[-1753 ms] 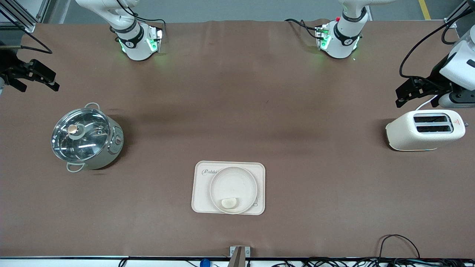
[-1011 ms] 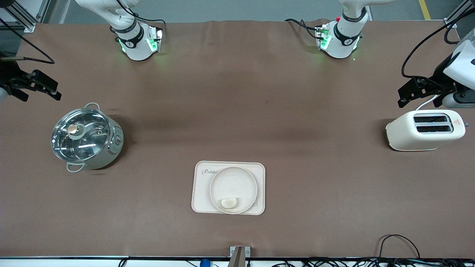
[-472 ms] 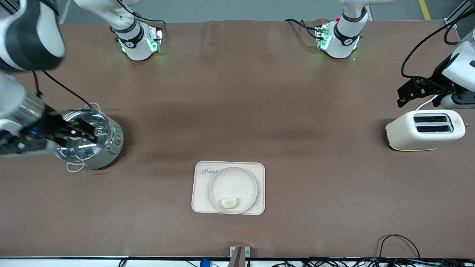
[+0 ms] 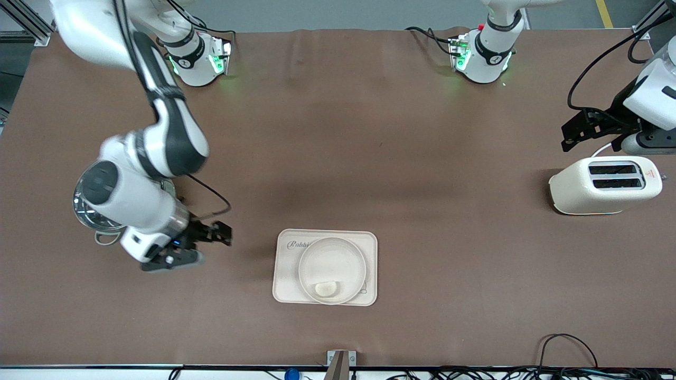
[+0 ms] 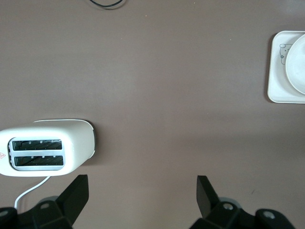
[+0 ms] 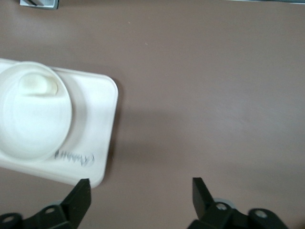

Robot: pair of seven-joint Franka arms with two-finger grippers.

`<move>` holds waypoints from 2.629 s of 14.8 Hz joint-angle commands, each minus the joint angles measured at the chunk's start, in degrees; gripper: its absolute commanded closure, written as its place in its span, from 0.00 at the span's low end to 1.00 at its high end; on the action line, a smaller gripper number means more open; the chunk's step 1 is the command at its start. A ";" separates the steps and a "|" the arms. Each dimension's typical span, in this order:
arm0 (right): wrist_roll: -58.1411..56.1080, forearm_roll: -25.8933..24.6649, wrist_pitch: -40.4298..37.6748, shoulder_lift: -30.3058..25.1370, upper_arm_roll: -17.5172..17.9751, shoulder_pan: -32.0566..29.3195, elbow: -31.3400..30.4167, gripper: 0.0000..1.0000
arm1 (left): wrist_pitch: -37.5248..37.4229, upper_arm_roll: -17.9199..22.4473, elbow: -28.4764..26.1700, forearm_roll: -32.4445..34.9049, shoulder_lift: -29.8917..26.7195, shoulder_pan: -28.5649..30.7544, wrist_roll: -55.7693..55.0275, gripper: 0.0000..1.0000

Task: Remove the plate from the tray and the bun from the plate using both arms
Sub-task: 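Move the right gripper from beside the pot to the plate on the tray, then grasp the rim of the white plate with the right gripper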

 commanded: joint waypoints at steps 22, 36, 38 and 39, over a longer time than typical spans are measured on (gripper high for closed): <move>8.61 9.68 11.41 27.87 7.90 3.58 22.08 0.73 | -1.25 0.26 1.43 -0.33 0.59 0.56 0.93 0.00; 0.96 9.50 -1.94 13.66 7.90 1.99 12.44 1.00 | -1.25 0.35 1.43 -0.41 0.59 0.65 1.02 0.00; 0.78 9.51 -1.43 6.90 7.99 2.52 3.93 1.00 | -1.25 0.35 1.34 -0.32 0.59 0.65 1.02 0.00; 0.70 9.51 -0.90 3.73 7.99 3.65 -0.64 1.00 | -1.25 0.35 1.34 -0.32 0.59 0.56 1.02 0.00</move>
